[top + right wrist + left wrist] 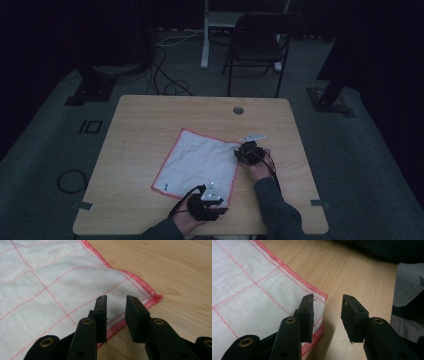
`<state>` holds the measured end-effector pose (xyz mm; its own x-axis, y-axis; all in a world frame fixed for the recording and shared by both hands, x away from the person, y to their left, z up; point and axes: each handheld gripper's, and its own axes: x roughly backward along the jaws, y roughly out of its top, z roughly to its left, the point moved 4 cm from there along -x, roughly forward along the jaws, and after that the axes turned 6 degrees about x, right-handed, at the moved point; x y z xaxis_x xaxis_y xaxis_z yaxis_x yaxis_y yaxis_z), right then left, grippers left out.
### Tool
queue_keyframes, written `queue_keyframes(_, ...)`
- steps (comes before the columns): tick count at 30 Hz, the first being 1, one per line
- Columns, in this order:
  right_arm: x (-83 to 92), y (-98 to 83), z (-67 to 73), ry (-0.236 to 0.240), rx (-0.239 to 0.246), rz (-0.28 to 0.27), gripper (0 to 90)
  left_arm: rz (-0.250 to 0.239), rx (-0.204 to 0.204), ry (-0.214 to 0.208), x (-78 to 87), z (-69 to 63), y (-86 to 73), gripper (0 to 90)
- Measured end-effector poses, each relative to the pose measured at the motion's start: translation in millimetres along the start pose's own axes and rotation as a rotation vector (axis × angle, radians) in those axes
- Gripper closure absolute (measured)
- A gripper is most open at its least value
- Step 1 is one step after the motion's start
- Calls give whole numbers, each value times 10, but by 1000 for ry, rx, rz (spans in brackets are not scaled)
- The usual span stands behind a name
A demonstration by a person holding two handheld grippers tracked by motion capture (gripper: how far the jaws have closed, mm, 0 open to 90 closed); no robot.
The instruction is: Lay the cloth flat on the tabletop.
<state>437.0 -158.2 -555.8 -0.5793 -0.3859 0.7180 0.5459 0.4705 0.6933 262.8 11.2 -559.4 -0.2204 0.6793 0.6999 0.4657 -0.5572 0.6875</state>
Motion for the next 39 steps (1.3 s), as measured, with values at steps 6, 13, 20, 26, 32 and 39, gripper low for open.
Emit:
queue_keyframes(6,60,7,-11,1,-4,-21,711,9,-4,40,-34,68,-18,811)
queue_keyframes(13,59,-12,-7,3,-3,-17,711,-31,69,83,83,276,22,876)
queue_keyframes(20,36,-32,0,5,-1,-10,711,-31,93,128,65,365,-13,855)
queue_keyframes(26,24,-33,11,7,3,-6,711,-26,74,90,42,286,-2,878)
queue_keyframes(32,4,-39,18,8,3,-1,711,-7,53,26,-73,141,5,888)
queue_keyframes(39,-10,-41,43,14,7,4,691,7,41,-4,-130,28,17,832)
